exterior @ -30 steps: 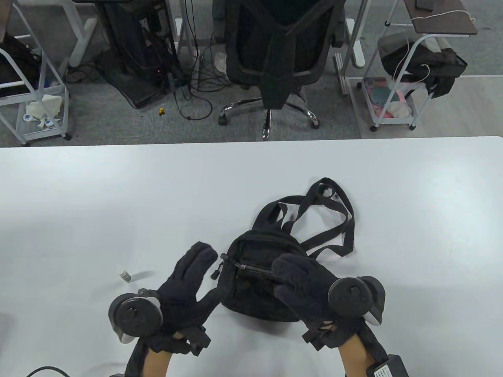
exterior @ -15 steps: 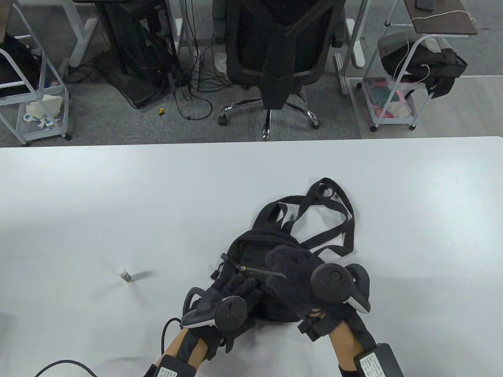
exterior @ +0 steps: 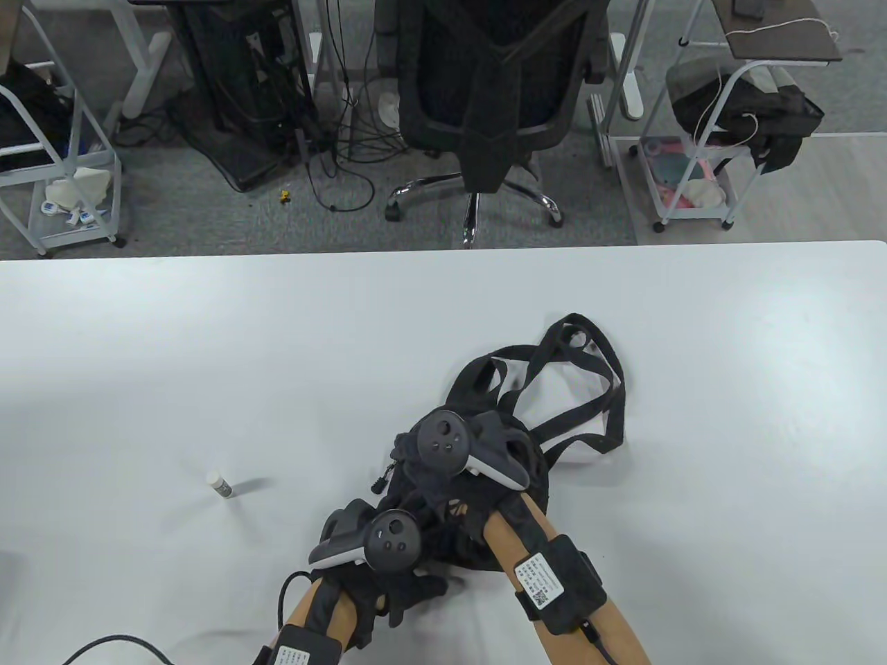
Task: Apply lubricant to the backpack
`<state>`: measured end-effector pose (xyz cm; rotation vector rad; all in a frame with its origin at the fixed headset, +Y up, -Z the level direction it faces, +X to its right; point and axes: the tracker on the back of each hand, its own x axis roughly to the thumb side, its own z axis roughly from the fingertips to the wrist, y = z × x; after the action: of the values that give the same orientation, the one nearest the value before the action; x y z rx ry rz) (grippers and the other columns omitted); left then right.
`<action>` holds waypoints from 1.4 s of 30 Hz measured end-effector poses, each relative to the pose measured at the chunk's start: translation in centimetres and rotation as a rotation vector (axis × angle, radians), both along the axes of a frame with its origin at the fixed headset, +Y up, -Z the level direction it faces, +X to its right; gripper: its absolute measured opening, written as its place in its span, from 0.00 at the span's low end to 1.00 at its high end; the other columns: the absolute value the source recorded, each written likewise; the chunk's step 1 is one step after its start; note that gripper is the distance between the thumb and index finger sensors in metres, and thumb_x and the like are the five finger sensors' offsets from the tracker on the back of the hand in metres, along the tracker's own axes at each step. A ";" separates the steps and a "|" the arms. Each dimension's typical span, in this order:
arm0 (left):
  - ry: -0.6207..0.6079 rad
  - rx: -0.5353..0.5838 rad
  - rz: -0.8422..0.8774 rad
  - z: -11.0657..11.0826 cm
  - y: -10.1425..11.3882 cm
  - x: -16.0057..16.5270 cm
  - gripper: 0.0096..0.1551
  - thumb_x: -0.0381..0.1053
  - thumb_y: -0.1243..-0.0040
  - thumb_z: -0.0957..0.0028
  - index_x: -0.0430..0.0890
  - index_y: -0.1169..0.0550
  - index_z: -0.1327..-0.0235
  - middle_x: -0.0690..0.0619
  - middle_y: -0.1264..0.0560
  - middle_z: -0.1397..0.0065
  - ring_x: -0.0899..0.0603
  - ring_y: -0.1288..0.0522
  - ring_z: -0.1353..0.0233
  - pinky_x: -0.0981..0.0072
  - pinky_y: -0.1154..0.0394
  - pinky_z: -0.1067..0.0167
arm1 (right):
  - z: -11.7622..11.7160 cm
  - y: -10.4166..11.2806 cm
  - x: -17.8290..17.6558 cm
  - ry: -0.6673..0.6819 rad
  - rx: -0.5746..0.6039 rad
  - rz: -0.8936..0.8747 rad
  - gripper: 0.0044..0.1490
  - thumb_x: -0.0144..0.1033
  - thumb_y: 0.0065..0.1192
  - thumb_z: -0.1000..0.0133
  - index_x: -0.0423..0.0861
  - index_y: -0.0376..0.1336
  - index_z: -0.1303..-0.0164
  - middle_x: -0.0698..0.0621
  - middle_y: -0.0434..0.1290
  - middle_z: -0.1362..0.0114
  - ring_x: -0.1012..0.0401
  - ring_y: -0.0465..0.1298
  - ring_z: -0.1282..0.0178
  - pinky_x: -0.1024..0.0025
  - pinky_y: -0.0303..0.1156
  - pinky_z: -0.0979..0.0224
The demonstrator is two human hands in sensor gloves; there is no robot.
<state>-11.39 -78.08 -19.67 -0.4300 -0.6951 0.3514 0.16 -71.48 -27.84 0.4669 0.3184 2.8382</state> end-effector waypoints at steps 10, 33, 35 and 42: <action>0.009 0.016 -0.024 0.1 0.0 0.1 0.49 0.70 0.35 0.54 0.55 0.37 0.19 0.54 0.51 0.13 0.43 0.55 0.14 0.36 0.55 0.26 | -2.9 -2.1 -3.5 -0.065 -0.017 0.250 0.43 0.60 0.73 0.47 0.71 0.56 0.21 0.61 0.69 0.24 0.57 0.79 0.34 0.49 0.67 0.23; 0.009 0.051 -0.057 0.0 0.0 0.3 0.48 0.69 0.34 0.55 0.55 0.35 0.20 0.52 0.48 0.13 0.42 0.51 0.14 0.33 0.50 0.25 | 1.4 0.9 3.6 0.100 0.194 0.238 0.28 0.49 0.74 0.47 0.60 0.69 0.36 0.56 0.78 0.37 0.61 0.86 0.47 0.51 0.72 0.26; 0.020 0.028 -0.030 -0.2 0.1 0.2 0.48 0.68 0.34 0.55 0.55 0.34 0.21 0.52 0.47 0.13 0.42 0.51 0.14 0.32 0.50 0.25 | 2.0 0.2 4.4 0.092 0.252 0.288 0.27 0.49 0.73 0.49 0.60 0.71 0.39 0.56 0.80 0.39 0.62 0.86 0.50 0.51 0.74 0.29; 0.002 0.068 -0.084 0.1 0.0 0.4 0.49 0.69 0.34 0.55 0.56 0.36 0.20 0.52 0.48 0.13 0.41 0.51 0.14 0.32 0.49 0.25 | 2.6 0.6 7.5 0.016 0.258 0.370 0.26 0.48 0.72 0.49 0.61 0.71 0.40 0.56 0.80 0.39 0.62 0.86 0.50 0.53 0.75 0.29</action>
<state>-11.03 -78.12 -19.62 -0.3924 -0.6831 0.2485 7.63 -70.92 -25.27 0.5283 0.0414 3.2577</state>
